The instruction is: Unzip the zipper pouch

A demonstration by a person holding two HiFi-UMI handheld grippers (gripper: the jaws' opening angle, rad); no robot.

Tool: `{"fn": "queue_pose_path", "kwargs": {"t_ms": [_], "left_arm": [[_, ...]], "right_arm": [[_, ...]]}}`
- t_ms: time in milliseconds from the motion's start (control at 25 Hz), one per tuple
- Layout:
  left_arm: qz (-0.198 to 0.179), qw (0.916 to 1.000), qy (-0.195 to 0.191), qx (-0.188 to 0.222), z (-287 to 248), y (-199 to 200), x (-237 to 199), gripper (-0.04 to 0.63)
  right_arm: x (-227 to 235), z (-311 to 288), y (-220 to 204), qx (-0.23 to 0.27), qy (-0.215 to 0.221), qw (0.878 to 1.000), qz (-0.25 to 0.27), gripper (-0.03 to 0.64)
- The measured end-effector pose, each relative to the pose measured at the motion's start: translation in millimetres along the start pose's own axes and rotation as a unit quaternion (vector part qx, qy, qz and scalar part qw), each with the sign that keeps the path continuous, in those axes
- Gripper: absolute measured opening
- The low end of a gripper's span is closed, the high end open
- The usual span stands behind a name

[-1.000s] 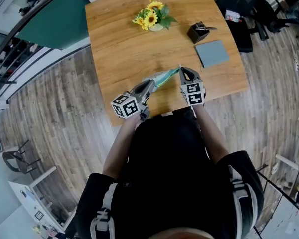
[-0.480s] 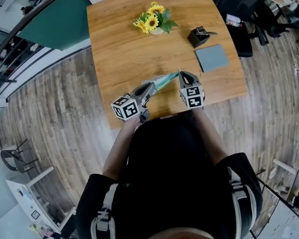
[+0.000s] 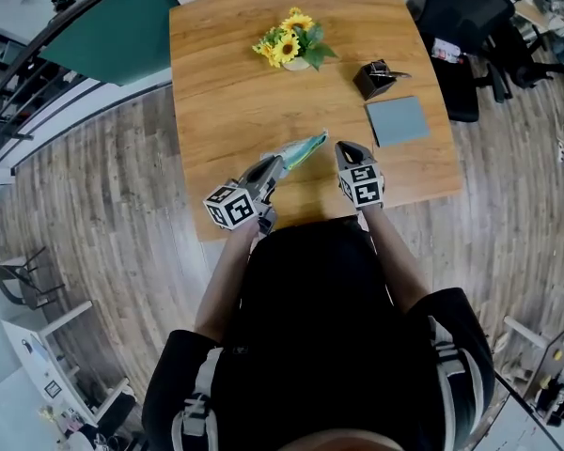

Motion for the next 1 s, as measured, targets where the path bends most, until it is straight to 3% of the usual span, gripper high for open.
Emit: {"fn": "queue_pose_path", "kwargs": {"t_ms": [400, 1000], "left_arm": [[0.000, 0.9984, 0.040, 0.040, 4, 10, -6, 0.002], [-0.002, 0.9952, 0.070, 0.069, 3, 14, -4, 0.002]], "right_arm": [[7, 3, 7, -0.001, 0.026, 0.998, 0.052, 0.002], [25, -9, 18, 0.005, 0.055, 0.996, 0.068, 0.002]]}}
Point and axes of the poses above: the fingertips, and each gripper's own axes: z backward along the fingers, x to its right, y out of its top, the point moved 4 cm from there along z, backward along the fingers, and after that the axes turned 2 degrees about x, right-handed, at the moved point
